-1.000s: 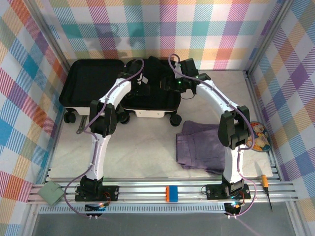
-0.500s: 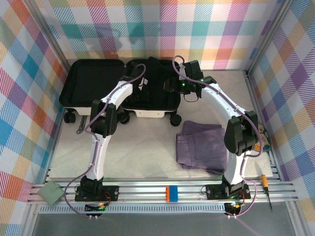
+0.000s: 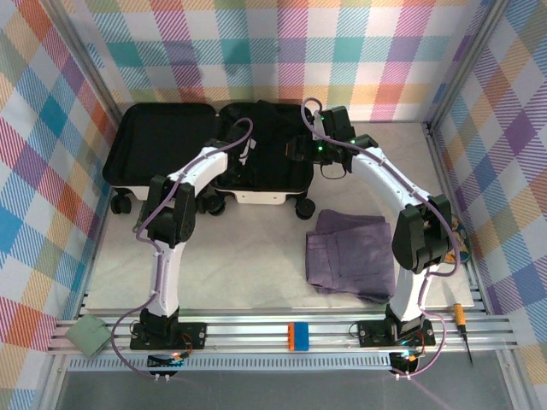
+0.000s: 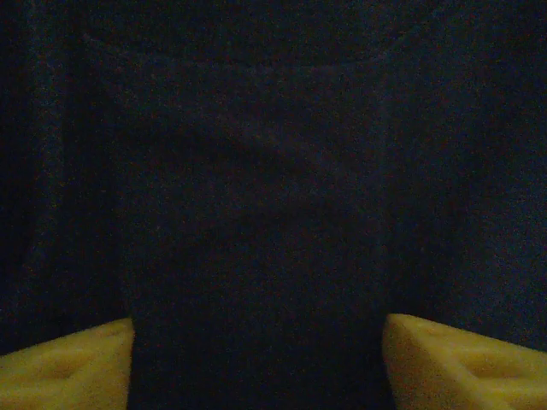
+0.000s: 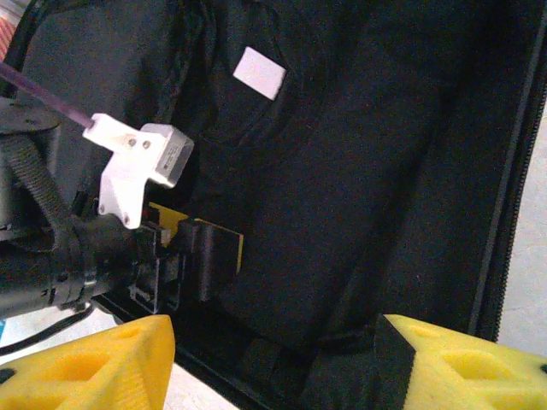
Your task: Pack the luggage
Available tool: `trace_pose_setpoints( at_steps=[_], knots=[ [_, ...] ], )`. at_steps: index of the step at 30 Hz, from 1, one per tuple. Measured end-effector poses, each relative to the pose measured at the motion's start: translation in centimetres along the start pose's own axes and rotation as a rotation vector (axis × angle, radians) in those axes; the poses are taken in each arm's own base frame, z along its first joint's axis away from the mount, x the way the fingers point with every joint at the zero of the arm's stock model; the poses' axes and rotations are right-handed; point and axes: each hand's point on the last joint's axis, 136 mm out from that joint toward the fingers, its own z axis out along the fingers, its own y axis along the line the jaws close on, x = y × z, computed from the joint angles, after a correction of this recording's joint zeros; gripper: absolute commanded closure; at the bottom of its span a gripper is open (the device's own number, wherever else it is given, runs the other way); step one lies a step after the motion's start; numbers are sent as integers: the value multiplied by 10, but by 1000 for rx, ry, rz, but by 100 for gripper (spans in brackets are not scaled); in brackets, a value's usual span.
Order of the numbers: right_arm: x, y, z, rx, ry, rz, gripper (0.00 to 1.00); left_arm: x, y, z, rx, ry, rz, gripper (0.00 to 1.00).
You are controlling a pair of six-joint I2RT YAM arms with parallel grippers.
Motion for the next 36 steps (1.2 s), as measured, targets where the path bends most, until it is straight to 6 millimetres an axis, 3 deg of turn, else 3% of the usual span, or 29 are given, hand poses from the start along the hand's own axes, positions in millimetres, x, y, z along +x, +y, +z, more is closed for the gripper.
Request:
trace_pose_setpoints(
  at_steps=[3,7,11,14,16,22,26,31,36],
  knots=[
    [0,-1,0,3,-1,0,34,3,-7,-7,24,-13,1,35],
    [-9,1,8,0,-9,-5,35,6,-15,-12,37,-17,8,31],
    [-25,3,29,-16,-17,-5,36,4,-17,-20,41,-31,3,22],
    [-26,-1,47,-20,-3,6,37,-2,-16,-27,33,-51,-4,21],
    [-22,-5,55,-13,11,14,36,-13,-17,-34,36,-77,-6,21],
    [-19,-11,60,7,16,33,36,-71,-29,-49,49,-216,20,22],
    [-12,-18,62,30,27,37,35,-82,-28,-26,24,-210,38,23],
    [4,-30,59,73,51,45,34,-66,-15,15,-48,-133,55,25],
    [11,-32,40,92,43,34,33,-64,-3,17,-110,-127,53,35]
  ],
)
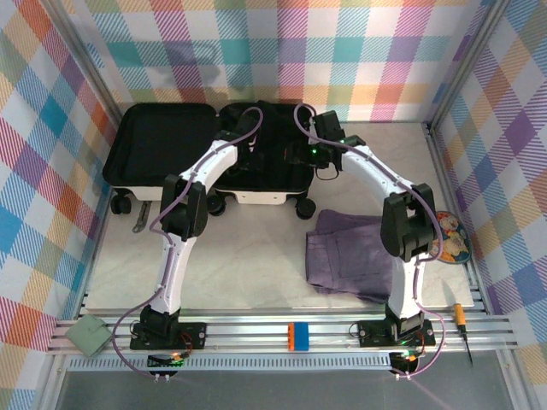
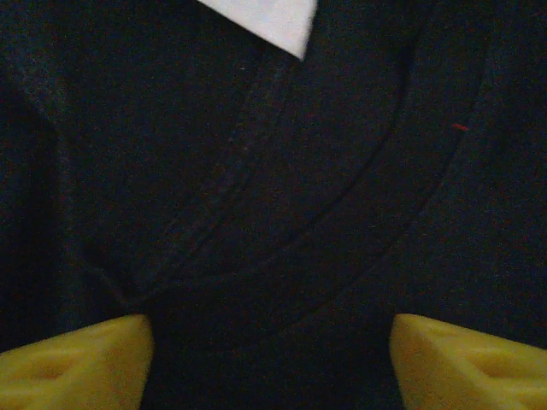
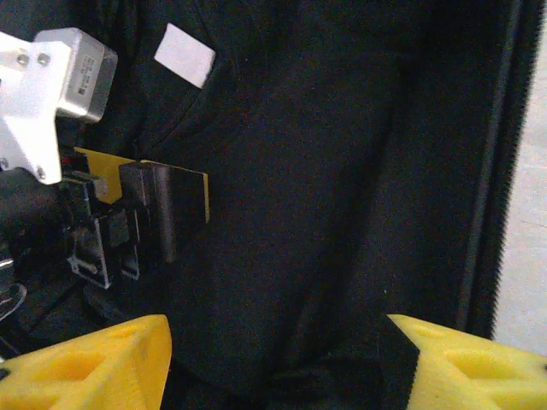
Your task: Pack the luggage
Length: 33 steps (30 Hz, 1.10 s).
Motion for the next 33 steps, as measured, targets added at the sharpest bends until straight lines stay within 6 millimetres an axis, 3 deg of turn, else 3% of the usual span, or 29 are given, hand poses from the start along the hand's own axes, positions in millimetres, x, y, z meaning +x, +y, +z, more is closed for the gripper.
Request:
trace_pose_setpoints(
  at_steps=[3,6,13,20,24,26,27,29,31,33],
  knots=[
    [0,1,-16,7,-19,-9,33,3,3,3,-17,7,-3,61],
    [-3,-1,-30,14,-46,-13,33,6,9,4,-33,5,-8,73],
    [-6,-5,-50,29,-83,-14,32,11,7,-11,7,-27,-40,85],
    [-7,-6,-58,33,-97,-17,32,28,6,-21,34,-18,-74,89],
    [-5,-8,-58,39,-95,-23,31,37,4,-27,37,-13,-81,85],
    [-5,-9,-57,42,-94,-25,31,38,3,-29,36,-11,-82,76],
    [-4,-9,-57,43,-93,-25,30,38,2,-30,37,-9,-86,70],
    [-4,-10,-57,44,-91,-25,29,41,2,-31,36,3,-93,42],
    [-4,-11,-57,49,-94,-25,29,45,1,-32,37,17,-86,33],
    [-6,-12,-59,53,-100,-26,28,44,-1,-35,40,24,-85,32]
  ],
)
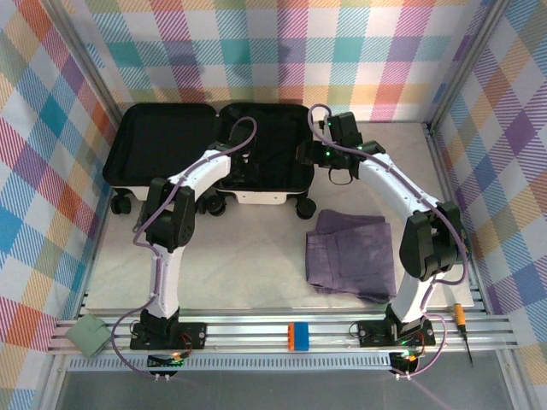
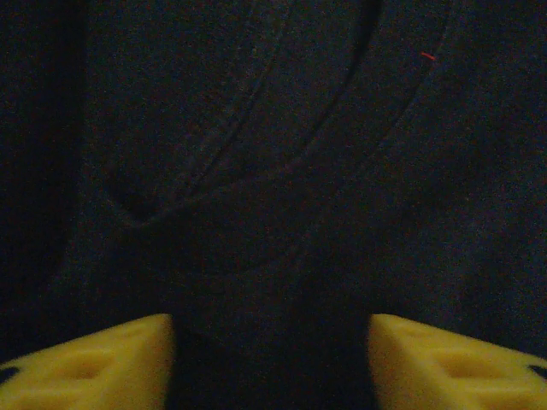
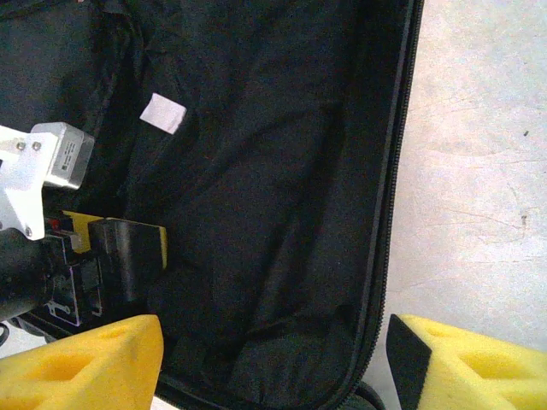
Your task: Pack the luggage
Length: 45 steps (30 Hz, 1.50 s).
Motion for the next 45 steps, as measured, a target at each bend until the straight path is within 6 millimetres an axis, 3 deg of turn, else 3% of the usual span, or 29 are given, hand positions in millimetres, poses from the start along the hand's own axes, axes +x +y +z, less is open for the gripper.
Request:
trace_pose_setpoints(
  at_steps=[4,8,13,15,18,19,20,21,22,23,24,25,30,34,37,41,45],
  knots=[
    [-2,-6,-9,16,-14,-1,25,-24,-9,-20,23,-51,9,26],
    [2,-19,-32,52,-32,-14,19,-52,-15,-52,53,-143,12,23],
    [24,-35,-72,111,-45,-30,13,-79,-17,-119,95,-278,2,21],
    [48,-42,-92,119,-49,-16,13,-77,-13,-147,109,-319,-6,21],
    [88,-54,-105,129,-9,21,14,-56,-3,-183,136,-359,-25,20],
    [111,-62,-108,145,33,47,15,-47,1,-191,139,-359,-32,20],
    [115,-63,-108,143,35,53,15,-40,3,-194,152,-373,-42,20],
    [135,-67,-107,143,62,78,15,-29,7,-198,151,-366,-48,20],
    [161,-70,-104,147,108,95,15,-20,9,-198,160,-362,-58,20],
    [164,-69,-104,146,112,103,15,-9,10,-196,172,-352,-67,20],
    [196,-69,-100,142,178,107,15,7,13,-192,184,-331,-78,20],
    [213,-66,-98,137,212,109,15,24,15,-186,189,-302,-85,20],
    [270,-55,-90,133,333,104,15,92,16,-163,228,-187,-113,20],
    [301,-54,-79,151,394,119,15,141,4,-150,301,-107,-124,20],
    [313,-48,-66,158,415,96,15,170,-5,-141,351,-40,-122,20],
    [310,-22,-50,111,411,56,15,185,-17,-137,404,1,-117,19],
    [301,23,-24,1,409,23,15,187,-39,-142,487,3,-80,19]
  ],
)
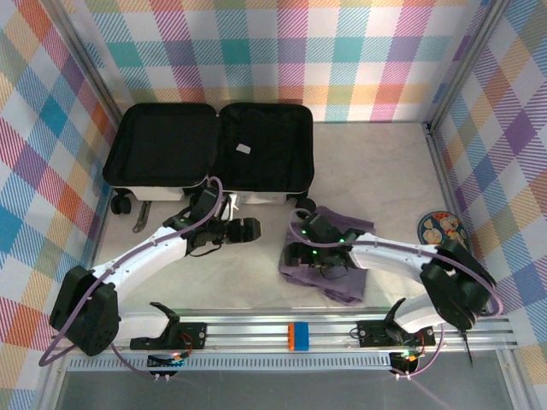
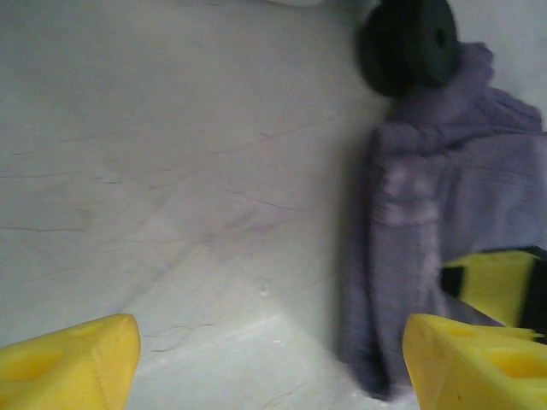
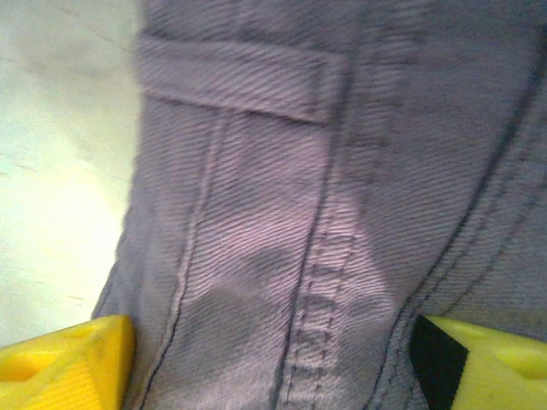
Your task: Pack the luggage
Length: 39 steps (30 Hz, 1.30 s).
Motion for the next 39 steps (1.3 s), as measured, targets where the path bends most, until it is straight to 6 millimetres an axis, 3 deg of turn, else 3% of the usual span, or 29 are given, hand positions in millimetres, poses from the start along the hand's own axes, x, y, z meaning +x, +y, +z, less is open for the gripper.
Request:
trace_pose_setpoints(
  at_steps=[5,8,12,15,21,27,39],
  knots=[
    [-11,23,-8,-64,-6,-46,10,3,-12,14,53,25,18,19],
    [-19,19,-35,-77,-52,-39,7,10,-15,26,67,64,27,19],
    [-29,-8,-82,-77,-167,50,4,25,-25,43,78,131,63,19],
    [-14,-47,-99,-23,-205,152,3,31,-36,55,93,170,98,19],
    [38,-106,-91,95,-135,316,2,24,-50,73,116,203,139,19],
    [64,-136,-76,168,-76,422,2,23,-61,88,140,240,184,19],
    [57,-146,-62,191,-21,511,5,40,-72,121,142,350,246,19]
  ],
)
